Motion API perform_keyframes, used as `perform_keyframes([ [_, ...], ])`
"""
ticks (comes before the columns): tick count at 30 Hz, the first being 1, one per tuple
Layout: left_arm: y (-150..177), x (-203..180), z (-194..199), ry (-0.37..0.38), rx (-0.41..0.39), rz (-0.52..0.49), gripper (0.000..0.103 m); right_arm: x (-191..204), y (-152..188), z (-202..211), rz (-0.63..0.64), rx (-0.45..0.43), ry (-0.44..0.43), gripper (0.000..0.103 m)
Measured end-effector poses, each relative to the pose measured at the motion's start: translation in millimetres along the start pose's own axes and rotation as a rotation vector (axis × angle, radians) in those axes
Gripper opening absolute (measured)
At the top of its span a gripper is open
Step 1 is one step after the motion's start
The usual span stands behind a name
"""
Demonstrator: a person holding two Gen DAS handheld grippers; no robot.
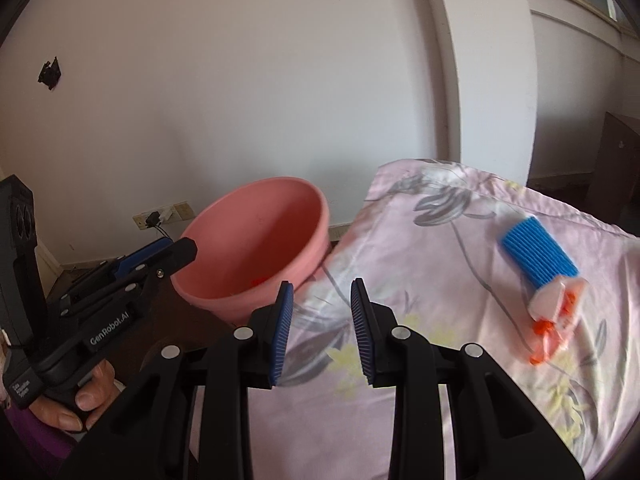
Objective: Collect trash
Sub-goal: 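Move both tools back over the table toward the blue net and bag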
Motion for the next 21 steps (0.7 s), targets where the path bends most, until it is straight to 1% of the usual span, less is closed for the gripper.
perform_keyframes([
  [4, -3, -15, 1, 0.028, -0.008, -0.025, 0.034, -18, 8, 15, -0.026, -0.018, 0.035, 0.030],
  [12, -6, -43, -2, 0.085, -0.015, -0.059, 0.034, -71, 18, 44, -0.114, -0.066, 0.126, 0.030],
  [17, -5, -57, -8, 0.114, -0.008, -0.077, 0.034, -104, 17, 58, -0.182, -0.102, 0.177, 0.030],
  [21, -5, -63, -12, 0.124, -0.003, -0.087, 0.034, -125, 13, 60, -0.228, -0.117, 0.204, 0.030],
])
Point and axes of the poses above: each gripper's, at about its wrist camera, not at the fingertips, and z roughly against the way its jaws point, x to its left, y to its underside, the point moved 4 cm from there along -z, roughly the way its jaws point, and after that the axes turned 14 degrees about -z, right-handed, at the moved point
